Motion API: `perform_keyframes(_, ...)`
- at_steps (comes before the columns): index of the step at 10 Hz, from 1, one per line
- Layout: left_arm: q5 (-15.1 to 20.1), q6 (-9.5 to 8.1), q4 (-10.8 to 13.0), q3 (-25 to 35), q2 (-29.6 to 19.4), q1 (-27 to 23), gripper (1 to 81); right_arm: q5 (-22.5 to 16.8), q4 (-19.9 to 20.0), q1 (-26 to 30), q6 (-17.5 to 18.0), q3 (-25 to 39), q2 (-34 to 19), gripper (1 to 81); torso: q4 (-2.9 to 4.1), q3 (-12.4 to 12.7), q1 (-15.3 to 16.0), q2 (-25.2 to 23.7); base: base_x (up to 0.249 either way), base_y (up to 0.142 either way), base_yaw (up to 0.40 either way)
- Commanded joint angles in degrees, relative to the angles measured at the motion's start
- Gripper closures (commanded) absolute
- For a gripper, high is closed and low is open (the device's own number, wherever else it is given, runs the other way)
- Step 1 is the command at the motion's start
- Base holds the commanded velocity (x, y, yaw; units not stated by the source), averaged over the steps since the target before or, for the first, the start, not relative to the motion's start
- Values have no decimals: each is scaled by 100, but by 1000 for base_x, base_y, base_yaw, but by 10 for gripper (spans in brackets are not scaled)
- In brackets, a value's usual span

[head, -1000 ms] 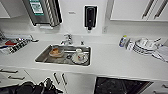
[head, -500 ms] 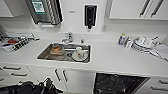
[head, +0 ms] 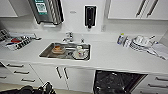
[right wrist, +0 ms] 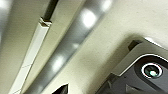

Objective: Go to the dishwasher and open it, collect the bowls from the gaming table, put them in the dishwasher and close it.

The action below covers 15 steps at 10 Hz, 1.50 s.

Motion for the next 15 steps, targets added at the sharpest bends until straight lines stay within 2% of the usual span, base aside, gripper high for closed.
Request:
perform_keyframes(1, 130, 51, 52, 20, -68, -347, 10, -187, -281, 156, -10, -547, 307, 10, 0, 0, 0, 0, -79, 0, 0)
perform_keyframes(4, 112, 51, 184, -182, 108, -14, 10, -187, -527, 16, -10, -670, 263, 10, 0, 0, 2, 0, -27, 0, 0)
perform_keyframes(6, 112, 42, 193, -478, 239, 336, 10, -222, -1049, -37, -19, -583, 18, 10, -2, 0, 0, -2, 0, 0, 0)
perform_keyframes(8, -55, 42, 245, -1368, 468, 1145, 10, -188, -2613, -265, -19, -668, -133, 10, -2, 0, 0, -2, 0, 0, 0)
perform_keyframes(9, -442, 51, 272, -1922, 662, 1653, 10, -160, -3032, -414, -19, -890, -98, 10, -2, 0, 0, -2, 0, 0, 0)
perform_keyframes(10, -679, 51, 439, -2265, 846, 2119, 10, -160, -3357, -511, -37, -1048, -36, 10, -2, 0, 0, -2, 0, 0, 0)
perform_keyframes(11, -978, 51, 579, -2590, 1022, 2542, 10, -160, -4007, -625, -63, -1171, 61, 10, 0, 0, 0, -2, 0, 0, 0)
perform_keyframes(12, -1494, 51, 842, -3140, 1292, 3060, 10, -160, -4551, -748, -63, -1425, 227, 10, -2, 0, 0, -2, 0, 0, 0)
perform_keyframes(15, -2284, 51, 1194, -4686, 2179, 4230, 10, -99, -5246, -1100, -72, -2164, 641, 10, 0, 0, 0, -2, 0, 0, 0)
